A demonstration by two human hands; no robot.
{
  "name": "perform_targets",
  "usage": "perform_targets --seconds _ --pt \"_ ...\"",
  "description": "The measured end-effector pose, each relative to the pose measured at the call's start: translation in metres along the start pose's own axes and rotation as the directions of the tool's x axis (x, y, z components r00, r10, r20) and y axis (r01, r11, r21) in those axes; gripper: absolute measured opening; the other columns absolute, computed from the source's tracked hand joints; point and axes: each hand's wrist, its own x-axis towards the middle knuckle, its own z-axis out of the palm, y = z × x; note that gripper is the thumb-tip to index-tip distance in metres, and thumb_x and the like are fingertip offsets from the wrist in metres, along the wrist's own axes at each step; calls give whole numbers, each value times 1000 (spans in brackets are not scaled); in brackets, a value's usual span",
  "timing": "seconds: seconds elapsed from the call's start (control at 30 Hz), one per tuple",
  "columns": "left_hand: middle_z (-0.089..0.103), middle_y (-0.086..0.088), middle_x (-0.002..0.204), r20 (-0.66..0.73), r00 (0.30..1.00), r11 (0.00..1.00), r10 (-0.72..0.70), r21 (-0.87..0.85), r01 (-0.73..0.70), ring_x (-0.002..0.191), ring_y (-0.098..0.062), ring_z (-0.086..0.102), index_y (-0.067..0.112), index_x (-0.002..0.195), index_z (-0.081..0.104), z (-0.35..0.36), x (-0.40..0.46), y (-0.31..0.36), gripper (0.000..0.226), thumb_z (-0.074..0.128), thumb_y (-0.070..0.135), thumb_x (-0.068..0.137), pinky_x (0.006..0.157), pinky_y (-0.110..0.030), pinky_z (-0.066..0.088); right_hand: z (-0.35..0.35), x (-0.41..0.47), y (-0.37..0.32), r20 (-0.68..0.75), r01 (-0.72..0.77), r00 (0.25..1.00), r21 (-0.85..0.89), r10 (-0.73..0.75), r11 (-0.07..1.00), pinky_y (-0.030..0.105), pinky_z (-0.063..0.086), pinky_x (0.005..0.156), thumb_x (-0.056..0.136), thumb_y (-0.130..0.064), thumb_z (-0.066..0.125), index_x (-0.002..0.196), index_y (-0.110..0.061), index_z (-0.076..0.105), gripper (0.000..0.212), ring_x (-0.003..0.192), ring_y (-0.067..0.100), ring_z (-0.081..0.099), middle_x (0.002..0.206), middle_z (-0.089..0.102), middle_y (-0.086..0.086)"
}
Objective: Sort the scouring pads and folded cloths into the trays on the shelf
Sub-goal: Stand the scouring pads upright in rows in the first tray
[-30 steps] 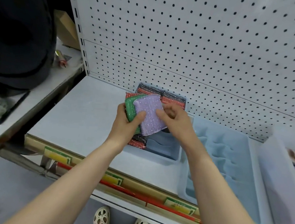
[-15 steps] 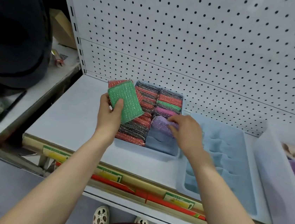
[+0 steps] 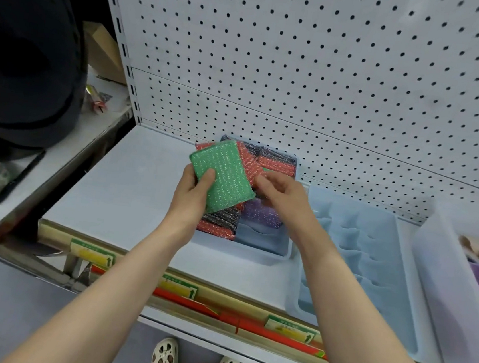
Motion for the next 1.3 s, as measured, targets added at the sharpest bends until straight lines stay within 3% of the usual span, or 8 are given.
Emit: perform_targets --seconds 0.23,0.4,0.53,0.67,0.77,1.0,1.13,1.3 --pt "63 8 106 -75 995 989 73 137 -62 100 -15 62 32 101 52 -2 2 -3 13 49 20 101 88 -35 52 -22 -6 0 -75 -49 994 364 81 930 25 56 63 97 -1 53 110 -14 52 18 75 15 65 95 65 10" --pt "60 11 106 -90 988 976 129 186 -111 97 -8 62 28 113 49 -7 3 -1 15 48 19 101 76 -20 51 -47 -17 20 -14 120 992 -194 -125 974 33 48 75 94 -11 61 112 -18 57 19 76 19 54 88 60 7" --pt "56 14 106 -124 984 971 130 215 -102 88 0 59 25 132 34 -3 -2 0 35 48 18 101 65 -14 48 -41 -18 18 114 337 917 -734 -382 589 31 41 78 86 -4 63 112 -14 67 28 91 27 58 101 66 5" --pt "59 8 109 -124 985 971 123 220 -94 90 -3 61 26 130 34 -3 -5 -2 35 50 19 100 69 -19 52 -16 -14 19 209 315 907 -913 -366 259 37 45 78 84 3 58 113 -16 68 36 104 31 53 105 60 8" --pt "60 3 113 -107 986 967 126 235 -98 93 -8 63 24 131 37 -6 -6 -3 34 51 19 100 73 -25 54 1 -12 30 223 288 925 -940 -307 184 37 48 82 83 3 62 123 -22 64 47 113 29 52 112 60 7" --pt "58 8 113 -92 979 939 182 310 -146 86 -7 62 21 133 44 -14 -11 -7 34 51 21 100 70 -22 53 5 -11 41 95 246 885 -926 -456 285 29 44 50 54 6 84 78 -11 69 33 67 30 63 69 65 7" --pt "58 5 112 -85 983 946 166 295 -134 86 -8 61 20 131 43 -10 -14 -9 31 50 22 101 71 -24 54 5 -11 40 135 262 922 -908 -364 327 34 46 60 77 -5 72 86 -13 73 11 76 33 64 77 67 8" --pt "61 -6 111 -76 988 958 137 262 -113 89 -17 62 21 117 43 -4 -12 -11 18 51 19 100 75 -33 55 3 -19 2 -34 171 979 -384 -199 907 33 50 71 97 -39 55 86 -23 71 25 75 16 67 77 71 -3"
